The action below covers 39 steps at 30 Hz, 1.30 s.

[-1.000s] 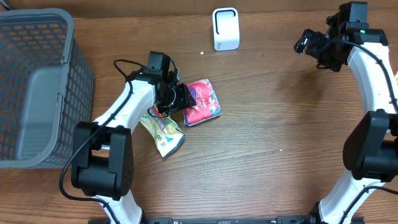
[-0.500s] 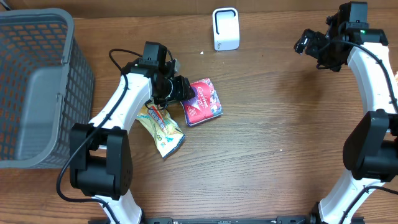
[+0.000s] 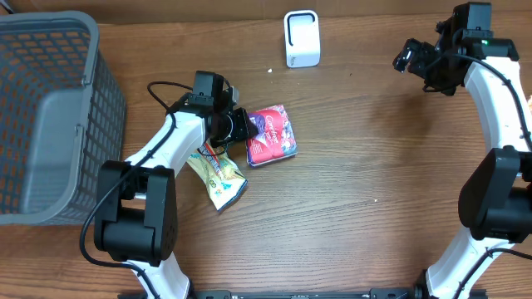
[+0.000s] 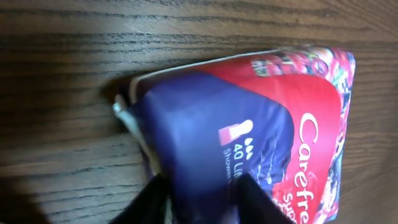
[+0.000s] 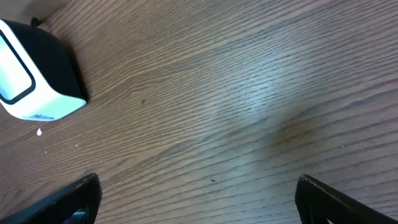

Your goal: Scan the item barcode

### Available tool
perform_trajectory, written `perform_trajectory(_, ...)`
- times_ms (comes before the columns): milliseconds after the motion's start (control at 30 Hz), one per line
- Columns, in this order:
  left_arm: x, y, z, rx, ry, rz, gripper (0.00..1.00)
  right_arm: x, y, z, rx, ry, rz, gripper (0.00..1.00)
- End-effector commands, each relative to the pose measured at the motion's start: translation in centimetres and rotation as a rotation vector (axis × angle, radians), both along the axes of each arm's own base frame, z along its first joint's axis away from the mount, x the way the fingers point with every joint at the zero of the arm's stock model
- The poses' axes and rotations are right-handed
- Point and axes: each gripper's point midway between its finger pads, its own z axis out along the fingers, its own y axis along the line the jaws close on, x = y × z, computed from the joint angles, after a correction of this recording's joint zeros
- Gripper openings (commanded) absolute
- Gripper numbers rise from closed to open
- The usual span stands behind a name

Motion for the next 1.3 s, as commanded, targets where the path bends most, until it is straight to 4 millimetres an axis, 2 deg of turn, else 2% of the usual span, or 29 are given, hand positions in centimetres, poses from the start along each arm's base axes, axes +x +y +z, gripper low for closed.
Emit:
perform_trajectory(0, -0.3, 0.1, -0.5, -0.008, 0.017, 0.004, 0.05, -0.1, 0.0, -0.2, -0.006, 0.002, -0.001, 1.0)
perform_trajectory(167, 0.1, 0.1, 0.3, 0.001, -0.004, -0.026, 0.04, -0.1, 0.0, -0.2, -0.006, 0.002, -0.001, 1.0)
perform_trajectory(267, 0.5, 0.4, 1.9, 0.034, -0.02, -0.05, 0.04, -0.1, 0.0, -0.2, -0.006, 0.002, -0.001, 1.0)
perform_trajectory(433, 1.5, 3.6, 5.4, 0.248, -0.012, 0.013, 0.04, -0.1, 0.0, -0.2, -0.006, 0.002, -0.001, 1.0)
perform_trajectory(467, 1.6, 4.3, 6.8, 0.313, -0.01, 0.02, 0.04, -0.1, 0.0, -0.2, -0.006, 0.002, -0.001, 1.0)
perform_trajectory(600, 1.4, 3.7, 7.9, 0.372, -0.02, 0.01, 0.04, -0.1, 0.0, -0.2, -0.006, 0.002, -0.001, 1.0)
perform_trajectory(667, 1.0, 3.3, 7.3, 0.361, 0.009, 0.056, 0.04, -0.1, 0.0, -0.2, -0.006, 0.002, -0.001, 1.0)
perform_trajectory(733, 0.6, 3.2, 6.3, 0.335, 0.053, 0.119, 0.32, -0.1, 0.0, -0.2, -0.006, 0.002, -0.001, 1.0)
perform_trajectory(767, 0.5, 2.9, 4.7, 0.276, 0.082, 0.143, 0.46, -0.1, 0.0, -0.2, -0.006, 0.002, -0.001, 1.0)
perform_trajectory(833, 0.7, 2.3, 3.5, 0.216, 0.091, 0.136, 0.53, -0.1, 0.0, -0.2, -0.006, 0.002, -0.001, 1.0)
perform_trajectory(967, 1.3, 1.8, 0.7, 0.13, 0.115, 0.134, 0.53, -0.1, 0.0, -0.2, -0.006, 0.002, -0.001, 1.0)
perform_trajectory(1100, 1.8, 1.0, -1.1, 0.073, 0.14, 0.12, 0.43, -0.1, 0.0, -0.2, -0.006, 0.002, -0.001, 1.0)
perform_trajectory(1267, 1.6, -0.6, -2.7, -0.011, 0.185, 0.086, 0.44, -0.1, 0.0, -0.2, -0.006, 0.002, -0.001, 1.0)
